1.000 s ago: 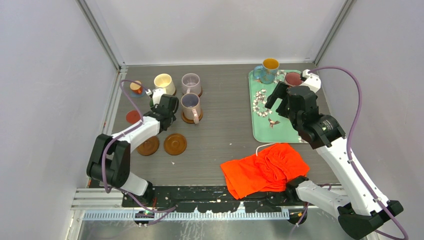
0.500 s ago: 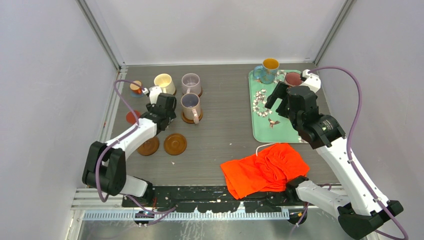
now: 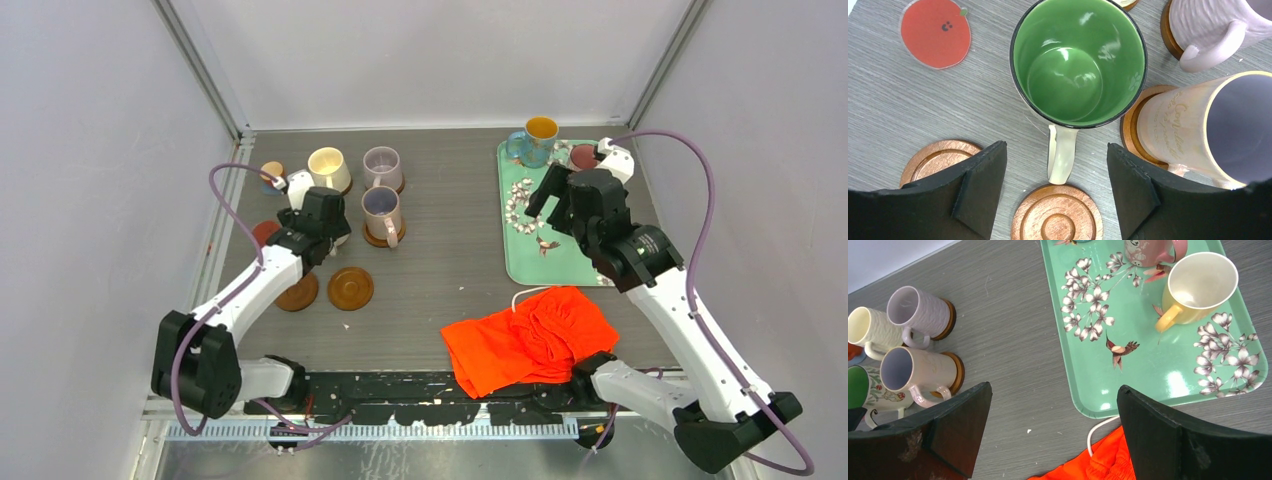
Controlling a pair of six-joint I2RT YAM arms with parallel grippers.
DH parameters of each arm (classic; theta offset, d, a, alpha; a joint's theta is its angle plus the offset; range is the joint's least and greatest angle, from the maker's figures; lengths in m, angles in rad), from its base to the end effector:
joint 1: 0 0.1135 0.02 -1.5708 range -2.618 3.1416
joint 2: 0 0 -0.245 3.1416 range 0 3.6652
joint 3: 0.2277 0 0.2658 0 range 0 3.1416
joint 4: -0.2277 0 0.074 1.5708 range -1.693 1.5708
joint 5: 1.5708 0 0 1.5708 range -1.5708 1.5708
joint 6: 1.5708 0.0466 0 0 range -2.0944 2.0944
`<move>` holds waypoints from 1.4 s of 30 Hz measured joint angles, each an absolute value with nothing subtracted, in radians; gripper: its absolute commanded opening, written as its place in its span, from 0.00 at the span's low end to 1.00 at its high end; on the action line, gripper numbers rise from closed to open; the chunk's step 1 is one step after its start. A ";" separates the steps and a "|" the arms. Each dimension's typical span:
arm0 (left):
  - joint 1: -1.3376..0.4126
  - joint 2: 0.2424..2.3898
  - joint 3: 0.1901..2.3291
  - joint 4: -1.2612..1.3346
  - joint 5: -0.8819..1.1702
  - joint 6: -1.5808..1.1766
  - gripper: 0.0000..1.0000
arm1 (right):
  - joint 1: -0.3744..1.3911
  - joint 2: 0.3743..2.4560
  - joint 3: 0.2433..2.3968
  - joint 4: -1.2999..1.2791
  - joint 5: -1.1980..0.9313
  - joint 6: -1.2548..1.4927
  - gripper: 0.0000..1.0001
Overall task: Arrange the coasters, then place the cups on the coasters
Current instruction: Pick up the cup from the tray.
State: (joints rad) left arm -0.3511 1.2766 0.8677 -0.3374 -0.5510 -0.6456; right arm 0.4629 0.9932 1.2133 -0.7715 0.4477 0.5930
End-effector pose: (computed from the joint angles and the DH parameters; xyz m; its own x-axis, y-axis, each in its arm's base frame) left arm 0.2843 -0.0782 0.2229 -0.4683 -0.3744 -0.8003 -0.4378 0.8851 -0.1578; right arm 0.2100 0.0823 0.3731 -0.4293 0.3488 -0.8331 0.2018 0.9361 0.2880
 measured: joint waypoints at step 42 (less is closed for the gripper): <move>-0.577 1.259 1.128 -0.492 0.144 -0.490 1.00 | 0.126 1.246 1.137 -0.801 0.529 0.743 0.99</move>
